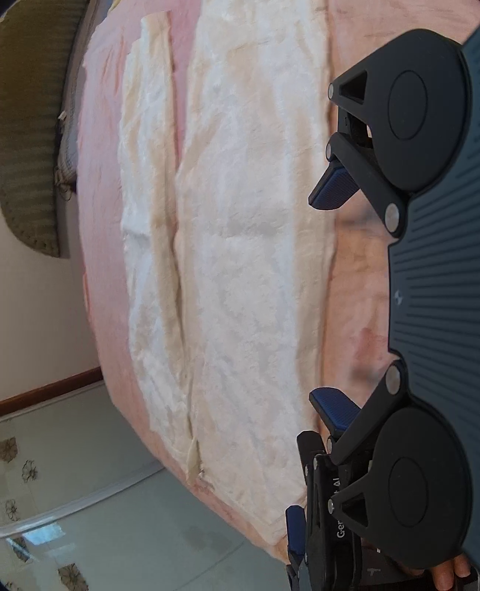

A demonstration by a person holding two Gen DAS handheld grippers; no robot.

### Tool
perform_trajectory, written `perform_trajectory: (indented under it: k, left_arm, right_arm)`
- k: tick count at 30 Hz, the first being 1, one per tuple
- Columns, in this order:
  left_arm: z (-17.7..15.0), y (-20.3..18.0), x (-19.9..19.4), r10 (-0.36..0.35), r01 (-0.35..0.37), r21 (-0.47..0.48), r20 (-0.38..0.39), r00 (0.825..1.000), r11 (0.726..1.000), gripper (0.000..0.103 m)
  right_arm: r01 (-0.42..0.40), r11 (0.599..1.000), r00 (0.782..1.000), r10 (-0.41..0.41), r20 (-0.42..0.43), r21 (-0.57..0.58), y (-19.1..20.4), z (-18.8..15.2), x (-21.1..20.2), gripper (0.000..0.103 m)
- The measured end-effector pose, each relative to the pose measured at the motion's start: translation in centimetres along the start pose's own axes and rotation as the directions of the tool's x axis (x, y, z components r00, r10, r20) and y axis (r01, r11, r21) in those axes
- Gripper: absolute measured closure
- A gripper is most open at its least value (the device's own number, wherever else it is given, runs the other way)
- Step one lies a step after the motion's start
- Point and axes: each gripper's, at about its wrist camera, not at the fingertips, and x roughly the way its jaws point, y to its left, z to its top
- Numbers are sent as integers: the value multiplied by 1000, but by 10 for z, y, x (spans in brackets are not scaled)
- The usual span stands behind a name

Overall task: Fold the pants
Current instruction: 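Grasp the waistband corner of the cream pants with the right gripper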

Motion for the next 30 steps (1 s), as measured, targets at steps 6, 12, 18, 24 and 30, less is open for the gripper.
perform_trajectory:
  k: [6, 12, 18, 24, 30]
  left_arm:
    - [29, 32, 21, 70, -70, -30, 23, 997, 997, 0]
    - [52, 65, 55, 129, -129, -64, -5, 992, 990, 0]
    - [78, 88, 84, 175, -175, -76, -16, 984, 982, 1]
    - [98, 98, 112, 169, -173, -83, -49, 984, 981, 0]
    - [114, 95, 138, 159, -164, -53, -79, 984, 985, 0]
  right_arm:
    - [-199, 957, 976, 213, 48, -210, 10, 64, 35, 0]
    - [-251, 847, 946, 316, 65, -469, 43, 130, 101, 0]
    - [-344, 830, 938, 327, -117, -439, 58, 208, 218, 0]
    - [-403, 869, 910, 348, -227, -286, 44, 249, 323, 1]
    - [-426, 850, 888, 328, -321, -309, 57, 259, 392, 21]
